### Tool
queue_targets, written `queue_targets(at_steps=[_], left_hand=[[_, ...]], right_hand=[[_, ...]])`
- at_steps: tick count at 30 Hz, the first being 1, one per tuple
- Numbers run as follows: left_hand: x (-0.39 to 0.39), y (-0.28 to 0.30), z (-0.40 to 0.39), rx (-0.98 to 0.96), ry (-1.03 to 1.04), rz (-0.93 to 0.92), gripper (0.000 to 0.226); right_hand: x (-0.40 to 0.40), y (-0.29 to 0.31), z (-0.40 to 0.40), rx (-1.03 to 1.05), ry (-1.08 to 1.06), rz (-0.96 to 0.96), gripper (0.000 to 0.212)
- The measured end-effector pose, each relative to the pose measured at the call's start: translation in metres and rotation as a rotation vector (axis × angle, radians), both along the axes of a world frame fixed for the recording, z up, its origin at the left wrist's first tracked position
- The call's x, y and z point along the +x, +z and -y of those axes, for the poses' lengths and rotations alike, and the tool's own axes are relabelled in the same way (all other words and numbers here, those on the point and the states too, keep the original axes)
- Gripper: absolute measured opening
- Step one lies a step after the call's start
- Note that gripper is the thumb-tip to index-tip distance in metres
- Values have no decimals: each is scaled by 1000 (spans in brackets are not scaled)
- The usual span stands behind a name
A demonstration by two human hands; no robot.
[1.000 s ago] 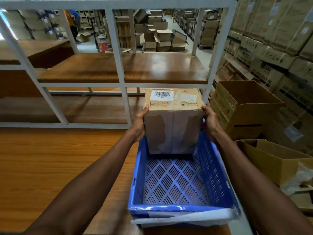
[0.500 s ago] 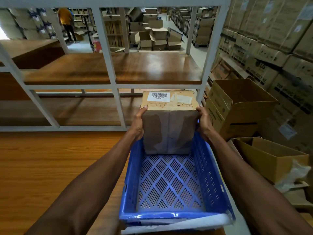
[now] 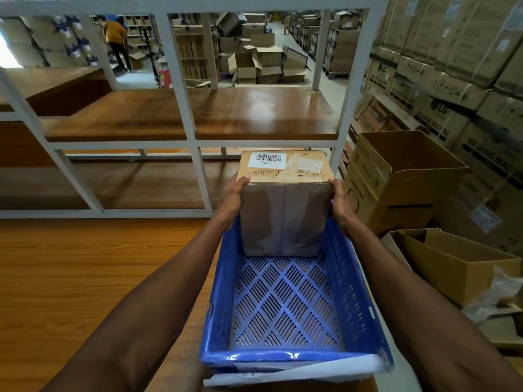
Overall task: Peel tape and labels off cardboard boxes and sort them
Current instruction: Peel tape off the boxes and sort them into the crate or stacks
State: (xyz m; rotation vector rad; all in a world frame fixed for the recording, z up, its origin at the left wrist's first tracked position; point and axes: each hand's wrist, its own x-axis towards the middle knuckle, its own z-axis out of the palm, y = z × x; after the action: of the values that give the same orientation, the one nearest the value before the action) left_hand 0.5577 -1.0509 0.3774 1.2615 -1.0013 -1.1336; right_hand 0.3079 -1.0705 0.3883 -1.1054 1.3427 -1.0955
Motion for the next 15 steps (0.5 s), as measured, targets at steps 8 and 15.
queue_targets(at_steps=[8,15], left_hand=[[6,10,-5,41,78,259,61],[-1,13,-26,6,257,324,73]], right_hand=[[-1,5,-11,-7,26,27,41],[-8,8,-38,-117,37,-1,48]])
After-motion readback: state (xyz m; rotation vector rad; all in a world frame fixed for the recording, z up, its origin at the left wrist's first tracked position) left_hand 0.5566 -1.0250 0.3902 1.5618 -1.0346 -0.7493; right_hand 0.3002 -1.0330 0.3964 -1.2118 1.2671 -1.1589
